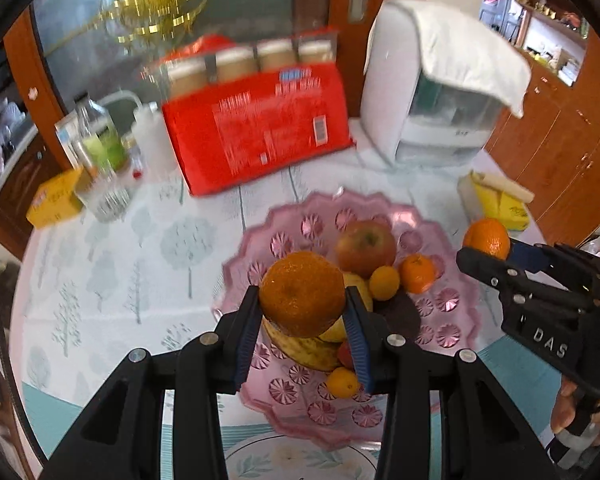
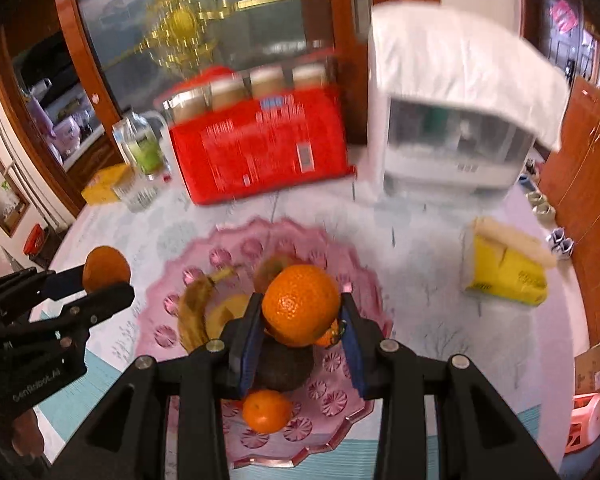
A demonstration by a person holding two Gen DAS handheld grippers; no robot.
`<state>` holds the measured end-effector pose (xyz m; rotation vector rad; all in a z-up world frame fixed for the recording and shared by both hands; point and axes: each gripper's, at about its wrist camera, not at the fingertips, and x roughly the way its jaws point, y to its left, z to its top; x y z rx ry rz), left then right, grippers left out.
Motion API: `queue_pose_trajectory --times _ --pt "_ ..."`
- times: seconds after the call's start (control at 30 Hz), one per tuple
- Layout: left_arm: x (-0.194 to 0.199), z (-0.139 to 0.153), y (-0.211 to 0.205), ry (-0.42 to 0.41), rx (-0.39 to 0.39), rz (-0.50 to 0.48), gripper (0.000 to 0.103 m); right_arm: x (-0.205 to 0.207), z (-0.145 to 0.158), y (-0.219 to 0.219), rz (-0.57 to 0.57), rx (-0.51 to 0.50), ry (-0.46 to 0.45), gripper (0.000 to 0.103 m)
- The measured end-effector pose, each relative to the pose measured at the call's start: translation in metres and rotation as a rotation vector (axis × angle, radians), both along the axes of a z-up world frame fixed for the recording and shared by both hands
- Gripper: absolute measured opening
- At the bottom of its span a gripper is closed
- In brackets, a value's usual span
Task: Organize fruits
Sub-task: 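Carry both oranges into the pink bowl and open both tools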
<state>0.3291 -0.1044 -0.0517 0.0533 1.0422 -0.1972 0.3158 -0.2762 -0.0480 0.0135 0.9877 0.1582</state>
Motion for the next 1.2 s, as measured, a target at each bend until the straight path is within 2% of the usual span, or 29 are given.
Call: queue_pose_trajectory --times 0.13,0.3,0.67,0.7,0.77,0.8,0.87,1.0,1.2 --pt "0.008 -0.03 -0.005 0.044 0.025 0.017 0.039 0.006 -0.029 -0.002 0.01 -0.003 0.045 0.037" --pt "0.013 -0.053 -0.012 0.075 0.047 0.025 0.039 0.013 -0.056 -0.004 0.01 0.011 0.096 0.037" --pt "0.023 -0.072 -0.018 0.103 0.07 0.05 0.041 0.015 -0.064 0.008 0.041 -0.028 0.092 0.04" --pt "0.024 -0.073 -0.017 0.112 0.065 0.053 0.05 0.014 -0.063 0.009 0.045 -0.038 0.083 0.042" --pt "0.025 -0.074 -0.015 0.11 0.062 0.067 0.068 0.012 -0.062 0.011 0.043 -0.05 0.067 0.055" --pt "0.025 -0.073 -0.013 0.098 0.068 0.084 0.076 0.011 -0.06 0.011 0.033 -0.065 0.051 0.056" --pt "0.026 -0.073 -0.009 0.093 0.063 0.097 0.085 0.01 -0.057 0.009 0.028 -0.067 0.04 0.057" --pt "0.027 -0.073 -0.002 0.101 0.031 0.108 0.092 0.01 -0.053 0.005 0.017 -0.049 0.03 0.061" --pt "0.026 -0.073 -0.001 0.102 0.053 0.104 0.097 0.009 -0.052 0.003 -0.001 -0.032 0.028 0.062"
